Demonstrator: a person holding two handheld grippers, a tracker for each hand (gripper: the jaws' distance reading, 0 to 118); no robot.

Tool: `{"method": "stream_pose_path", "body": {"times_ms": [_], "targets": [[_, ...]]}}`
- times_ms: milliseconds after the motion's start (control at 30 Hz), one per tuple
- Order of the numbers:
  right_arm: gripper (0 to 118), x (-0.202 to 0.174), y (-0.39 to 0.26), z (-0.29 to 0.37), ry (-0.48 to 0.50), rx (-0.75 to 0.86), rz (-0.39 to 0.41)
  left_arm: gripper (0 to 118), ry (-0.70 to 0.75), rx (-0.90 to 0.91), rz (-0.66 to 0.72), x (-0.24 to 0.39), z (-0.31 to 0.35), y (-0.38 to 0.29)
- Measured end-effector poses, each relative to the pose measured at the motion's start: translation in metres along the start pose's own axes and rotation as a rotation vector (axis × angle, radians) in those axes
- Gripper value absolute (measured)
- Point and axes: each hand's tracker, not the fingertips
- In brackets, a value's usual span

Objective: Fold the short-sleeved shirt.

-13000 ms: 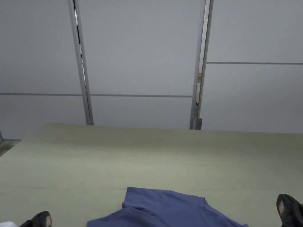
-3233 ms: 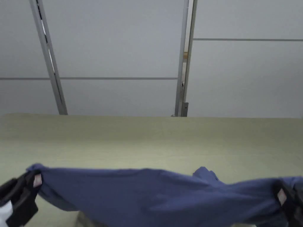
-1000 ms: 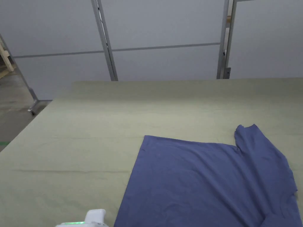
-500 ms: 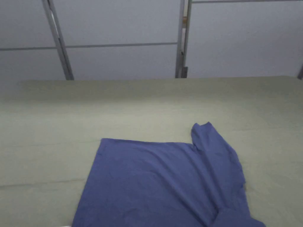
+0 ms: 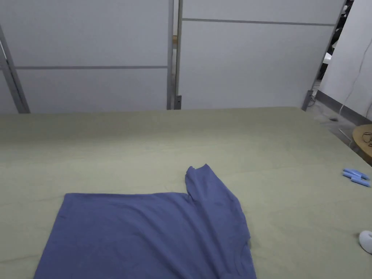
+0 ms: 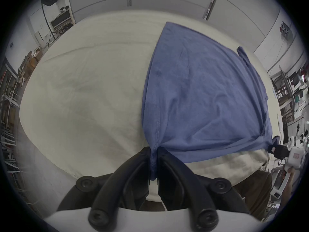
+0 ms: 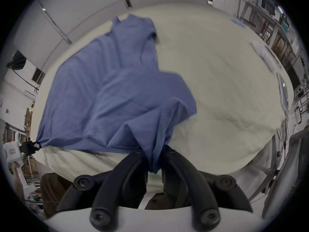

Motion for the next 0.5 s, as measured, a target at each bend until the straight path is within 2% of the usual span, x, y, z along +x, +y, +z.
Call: {"method": "stream_pose_path", "body": {"times_ms": [100, 233, 400, 500], "targets": [[15, -0.005, 0.017, 0.027, 0.041, 0.11, 0.009, 8, -0.028, 0.081, 0.042, 0.001, 0.019, 0.022], [15, -0.011, 0.071, 0.039, 0.064, 0.17, 0.034, 8, -0.049, 0.144, 0.07, 0.007, 0.023, 0.076], [15, -0.023, 0.14, -0.008, 0.041, 0.174, 0.076, 8, -0.021, 0.093, 0.056, 0.035, -0.035, 0.164], [15, -0.021, 0.165, -0.058, 0.034, 0.09, 0.025, 8, 0.001, 0.013, 0.091, 0.047, -0.083, 0.194]]}}
